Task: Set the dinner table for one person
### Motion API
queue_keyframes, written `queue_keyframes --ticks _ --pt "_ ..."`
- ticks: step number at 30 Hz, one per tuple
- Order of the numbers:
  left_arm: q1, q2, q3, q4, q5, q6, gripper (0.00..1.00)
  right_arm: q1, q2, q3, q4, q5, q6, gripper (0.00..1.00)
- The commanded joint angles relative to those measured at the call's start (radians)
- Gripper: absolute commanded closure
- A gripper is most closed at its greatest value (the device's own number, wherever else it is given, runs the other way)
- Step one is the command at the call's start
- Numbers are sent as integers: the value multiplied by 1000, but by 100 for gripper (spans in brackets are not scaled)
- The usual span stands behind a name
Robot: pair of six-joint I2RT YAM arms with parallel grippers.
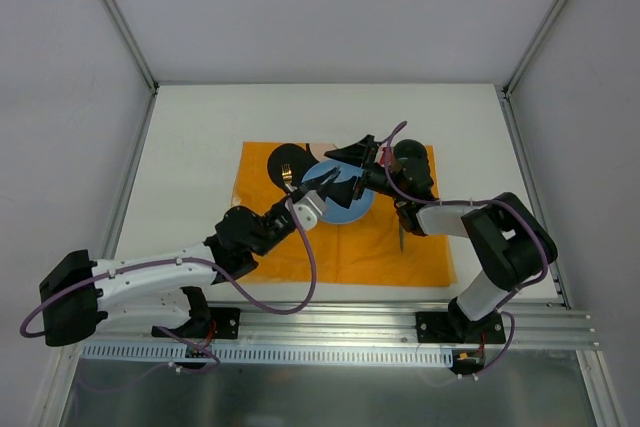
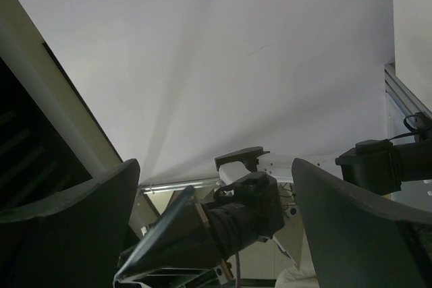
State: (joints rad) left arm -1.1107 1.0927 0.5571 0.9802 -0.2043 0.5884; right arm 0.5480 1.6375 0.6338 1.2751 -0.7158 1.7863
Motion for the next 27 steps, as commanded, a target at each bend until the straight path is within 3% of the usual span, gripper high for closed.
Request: queue_keyframes --ticks 1,6,9,10,12,13,15,16,18,19,22,27 --pt "8 -85 76 -161 -41 -153 100 1 -39 18 172 -16 -54 1" --pt "57 -193 208 -499 -50 -393 100 -26 -93 -31 29 -42 -207 1" --pt "162 -229 312 -727 70 -597 100 -59 -191 -68 -207 -57 -430 1" --pt "193 -228 343 -792 104 -661 100 -66 -226 -68 -409 -53 -508 1" --pt "270 -200 418 -941 189 -772 100 -71 -359 -20 -713 -9 -829 1" --pt "297 -183 444 -980 230 -804 100 -62 -410 22 -1127 133 -972 0" --pt "362 -127 490 -1052 365 -869 100 17 -545 165 -1474 409 -1350 0" --pt "377 -108 498 -1086 411 -887 100 35 -576 182 -1604 600 -1422 4" --pt "447 -50 503 -1085 605 -975 100 14 -652 153 -1611 610 -1531 8" --pt "474 -22 506 -1074 696 -1014 100 -8 -669 141 -1608 561 -1547 20" --pt "526 81 491 -999 978 -1153 100 -26 -731 100 -1594 533 -1631 30" --pt "537 142 439 -951 1075 -1229 100 -28 -798 58 -1594 530 -1683 31"
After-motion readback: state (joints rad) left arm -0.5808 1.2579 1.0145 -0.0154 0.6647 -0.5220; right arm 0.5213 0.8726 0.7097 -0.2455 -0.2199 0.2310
